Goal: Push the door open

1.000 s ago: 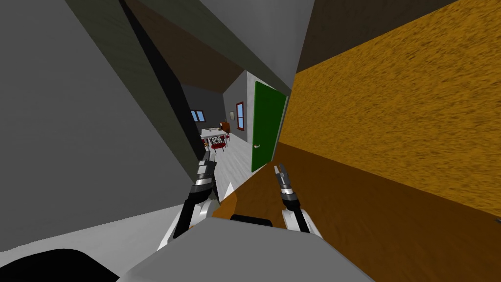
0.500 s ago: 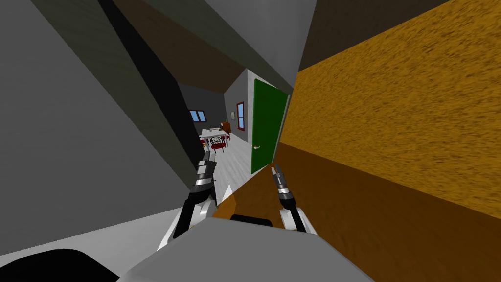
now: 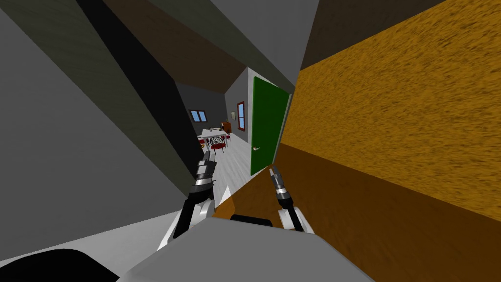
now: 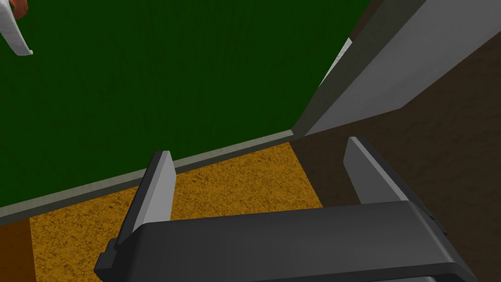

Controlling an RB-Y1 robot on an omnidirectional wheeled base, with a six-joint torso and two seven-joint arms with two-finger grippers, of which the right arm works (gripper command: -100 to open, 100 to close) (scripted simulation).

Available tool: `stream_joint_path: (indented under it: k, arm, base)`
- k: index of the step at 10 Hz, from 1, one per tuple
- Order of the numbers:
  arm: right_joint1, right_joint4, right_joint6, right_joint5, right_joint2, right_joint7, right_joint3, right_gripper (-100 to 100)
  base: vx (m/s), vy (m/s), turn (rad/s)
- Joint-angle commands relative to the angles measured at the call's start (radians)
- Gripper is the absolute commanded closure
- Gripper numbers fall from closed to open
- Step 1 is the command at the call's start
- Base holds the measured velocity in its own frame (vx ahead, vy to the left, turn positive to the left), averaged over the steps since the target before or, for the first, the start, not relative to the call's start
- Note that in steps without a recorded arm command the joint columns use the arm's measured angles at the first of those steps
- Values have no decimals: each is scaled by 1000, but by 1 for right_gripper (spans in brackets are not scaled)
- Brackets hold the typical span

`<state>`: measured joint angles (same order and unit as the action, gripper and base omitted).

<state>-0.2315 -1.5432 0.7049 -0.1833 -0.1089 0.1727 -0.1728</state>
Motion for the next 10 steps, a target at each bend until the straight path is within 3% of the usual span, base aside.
stream_joint_path:
  k: [1, 2, 4, 10]
  arm:
    - [15, 35, 5, -5, 0, 3, -5, -100]
    - [31, 74, 10, -12, 0, 8, -11, -100]
    - [39, 93, 13, -15, 0, 10, -14, -100]
    - [96, 228, 30, -37, 3, 26, -34, -100]
  base:
    - [83, -55, 37]
    - [122, -92, 61]
    - [114, -82, 32]
    - [97, -59, 38]
